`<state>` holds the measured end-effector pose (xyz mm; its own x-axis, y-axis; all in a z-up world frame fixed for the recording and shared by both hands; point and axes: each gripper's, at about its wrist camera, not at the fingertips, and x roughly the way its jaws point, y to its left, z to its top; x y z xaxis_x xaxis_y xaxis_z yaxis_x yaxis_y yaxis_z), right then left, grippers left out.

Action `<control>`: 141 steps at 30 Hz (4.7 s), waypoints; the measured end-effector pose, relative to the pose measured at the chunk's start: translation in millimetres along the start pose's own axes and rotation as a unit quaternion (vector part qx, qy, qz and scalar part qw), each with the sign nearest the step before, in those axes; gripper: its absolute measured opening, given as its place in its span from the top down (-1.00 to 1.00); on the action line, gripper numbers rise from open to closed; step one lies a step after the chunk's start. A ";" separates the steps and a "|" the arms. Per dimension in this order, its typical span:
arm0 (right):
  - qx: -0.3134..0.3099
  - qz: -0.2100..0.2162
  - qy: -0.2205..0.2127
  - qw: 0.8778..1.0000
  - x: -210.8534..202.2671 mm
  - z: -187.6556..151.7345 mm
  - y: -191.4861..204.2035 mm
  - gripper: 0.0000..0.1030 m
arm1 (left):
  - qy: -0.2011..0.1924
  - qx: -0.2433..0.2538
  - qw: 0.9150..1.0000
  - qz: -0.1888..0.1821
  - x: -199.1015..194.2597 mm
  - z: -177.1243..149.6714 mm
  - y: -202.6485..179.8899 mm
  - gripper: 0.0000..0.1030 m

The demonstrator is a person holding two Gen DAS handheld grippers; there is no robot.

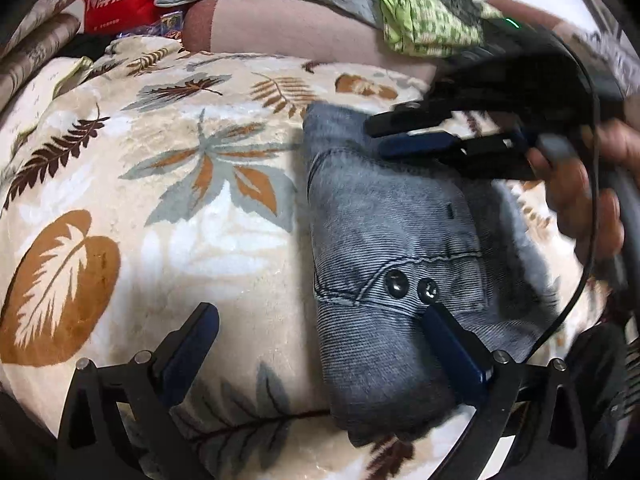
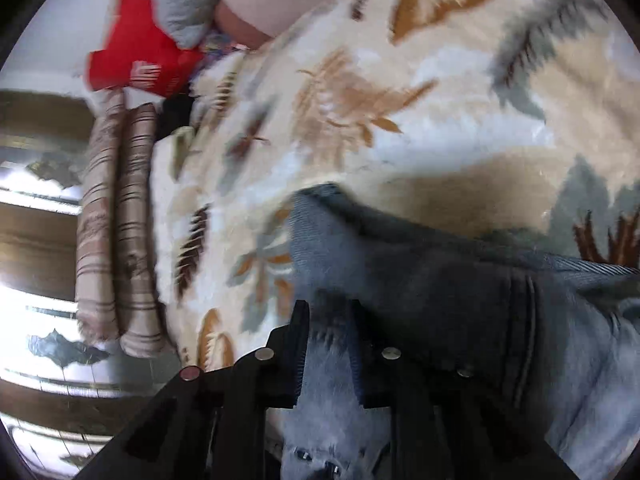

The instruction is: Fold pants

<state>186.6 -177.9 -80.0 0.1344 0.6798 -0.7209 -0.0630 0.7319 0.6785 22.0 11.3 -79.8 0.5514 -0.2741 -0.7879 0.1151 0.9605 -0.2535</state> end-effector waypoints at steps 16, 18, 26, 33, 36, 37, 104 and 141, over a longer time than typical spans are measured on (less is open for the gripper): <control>0.015 0.047 -0.053 0.997 -41.3 -96.6 -63.0 0.36 | -0.006 -0.065 0.997 0.032 -19.9 -2.8 25.9 -0.99; 0.061 0.073 -0.069 0.993 -49.8 -98.3 -77.4 0.50 | -0.004 -0.078 0.996 0.039 -23.9 -4.5 32.4 -0.99; -0.050 0.106 -0.068 0.991 -64.6 -145.1 -27.0 -0.35 | 0.005 -0.110 0.993 0.052 -34.1 -10.7 40.5 -0.99; -0.020 0.064 -0.101 0.993 -78.9 -150.4 -43.5 -0.19 | -0.006 -0.081 0.996 0.033 -39.9 -6.0 23.8 -0.99; 0.000 0.016 -0.096 0.995 -72.7 -156.0 -59.6 -0.28 | -0.004 -0.078 0.997 0.027 -36.6 -2.6 19.9 -0.99; 0.020 0.017 -0.082 0.996 -68.9 -156.9 -70.6 -0.22 | -0.002 -0.077 0.997 0.025 -34.8 -1.7 18.4 -0.99; 0.011 0.018 -0.098 0.995 -91.3 -168.5 -66.0 -0.31 | 0.036 0.023 0.995 0.088 10.7 -1.0 -25.7 -1.00; 0.064 0.001 -0.043 0.997 -100.1 -100.8 -113.5 -0.40 | 0.084 -0.078 0.992 -0.054 55.6 58.6 8.5 -0.99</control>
<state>80.6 -324.4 -99.1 0.2195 0.6706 -0.7086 0.0619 0.7152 0.6961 102.1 7.1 -92.9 0.3964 -0.3925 -0.8300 0.0290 0.9089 -0.4160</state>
